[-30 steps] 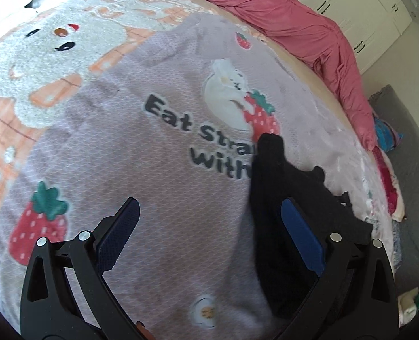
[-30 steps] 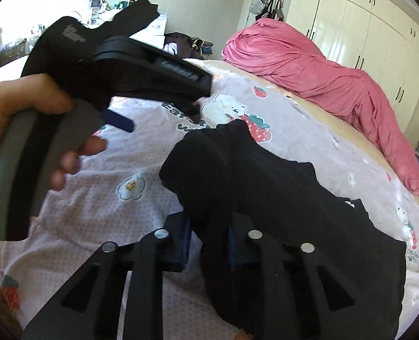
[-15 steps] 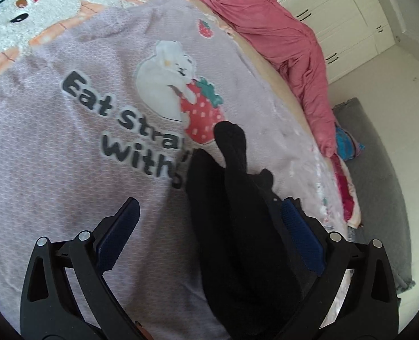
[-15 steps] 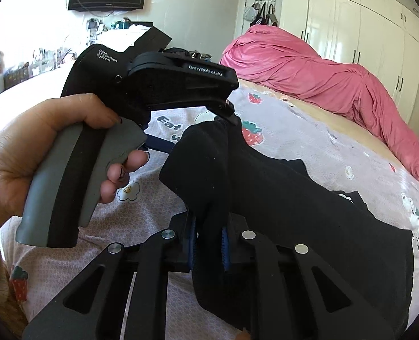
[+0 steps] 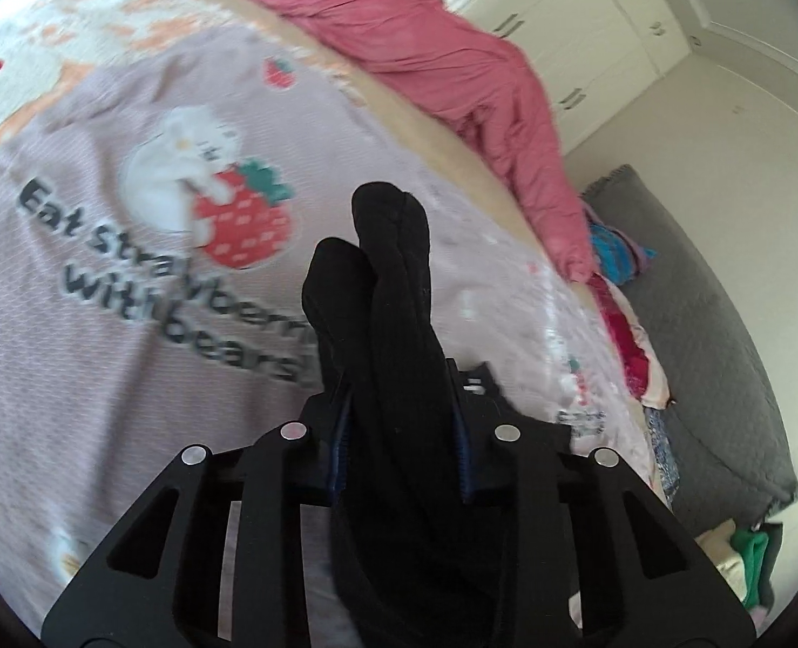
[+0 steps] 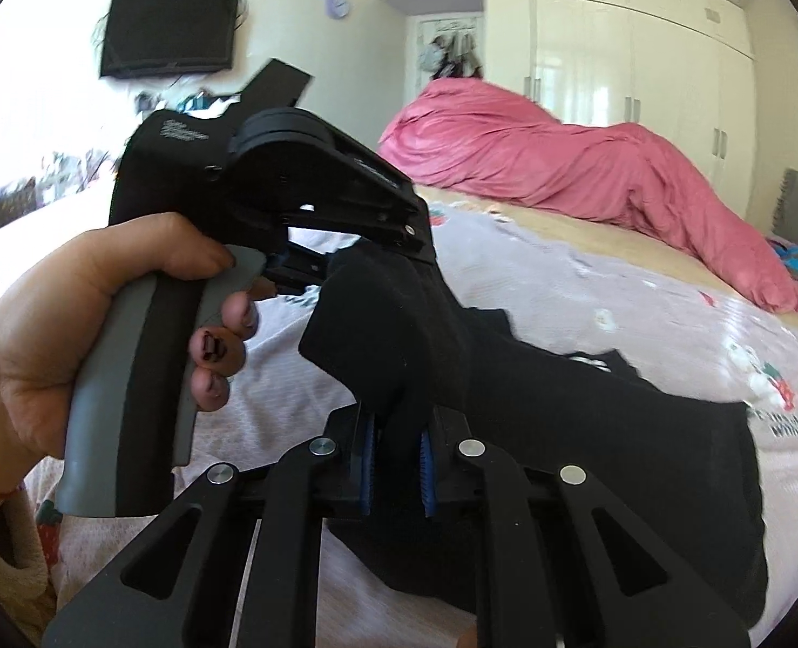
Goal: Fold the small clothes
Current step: 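Close both grippers on the side edge of the folded shirt, then lift the gripped edge with both grippers and fold it over the shirt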
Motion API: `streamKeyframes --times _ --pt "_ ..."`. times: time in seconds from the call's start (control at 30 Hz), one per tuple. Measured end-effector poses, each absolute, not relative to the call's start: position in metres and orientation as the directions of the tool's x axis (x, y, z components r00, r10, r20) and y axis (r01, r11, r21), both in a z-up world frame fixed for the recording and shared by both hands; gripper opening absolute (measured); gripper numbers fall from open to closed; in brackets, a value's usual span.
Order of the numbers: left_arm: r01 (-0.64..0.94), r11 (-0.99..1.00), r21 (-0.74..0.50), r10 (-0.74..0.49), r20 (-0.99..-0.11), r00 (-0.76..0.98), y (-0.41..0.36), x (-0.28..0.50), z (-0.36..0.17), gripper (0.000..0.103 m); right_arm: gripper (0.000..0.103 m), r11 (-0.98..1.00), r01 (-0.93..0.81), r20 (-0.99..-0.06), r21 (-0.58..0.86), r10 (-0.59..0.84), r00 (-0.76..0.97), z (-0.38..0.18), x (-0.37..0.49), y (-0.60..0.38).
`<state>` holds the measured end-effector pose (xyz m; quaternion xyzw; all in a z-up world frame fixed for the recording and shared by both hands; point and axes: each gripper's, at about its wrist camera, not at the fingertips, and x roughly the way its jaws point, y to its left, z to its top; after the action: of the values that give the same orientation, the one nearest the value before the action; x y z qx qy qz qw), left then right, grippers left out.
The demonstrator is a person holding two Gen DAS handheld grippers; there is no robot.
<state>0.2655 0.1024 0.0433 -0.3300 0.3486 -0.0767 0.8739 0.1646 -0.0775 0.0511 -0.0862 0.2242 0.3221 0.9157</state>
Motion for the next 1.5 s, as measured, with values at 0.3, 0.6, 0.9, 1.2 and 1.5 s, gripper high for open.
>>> streamKeyframes --times 0.3,0.6,0.9,1.2,1.5 --pt "-0.003 0.802 -0.597 -0.402 -0.544 0.737 0.032 0.268 0.067 0.019 0.011 0.843 -0.525 -0.409 0.114 0.522 0.749 0.060 0.164 -0.149" --pt "0.040 0.836 -0.548 -0.421 -0.591 0.689 -0.030 0.285 0.071 0.019 0.011 0.871 -0.441 -0.397 0.217 0.491 0.775 0.061 0.163 -0.198" --pt "0.042 0.841 -0.540 -0.443 -0.642 0.626 -0.077 0.301 0.048 0.019 0.011 0.868 -0.317 -0.454 0.382 0.474 0.754 0.038 0.177 -0.249" --pt "0.050 0.870 -0.491 -0.432 -0.710 0.556 -0.118 0.322 0.026 0.019 0.011 0.819 -0.232 -0.487 0.524 0.512 0.708 0.014 0.180 -0.276" --pt "0.069 0.888 -0.455 -0.422 -0.744 0.518 -0.145 0.331 0.013 0.030 0.016 0.724 -0.130 -0.494 0.678 0.579 0.649 -0.011 0.175 -0.298"
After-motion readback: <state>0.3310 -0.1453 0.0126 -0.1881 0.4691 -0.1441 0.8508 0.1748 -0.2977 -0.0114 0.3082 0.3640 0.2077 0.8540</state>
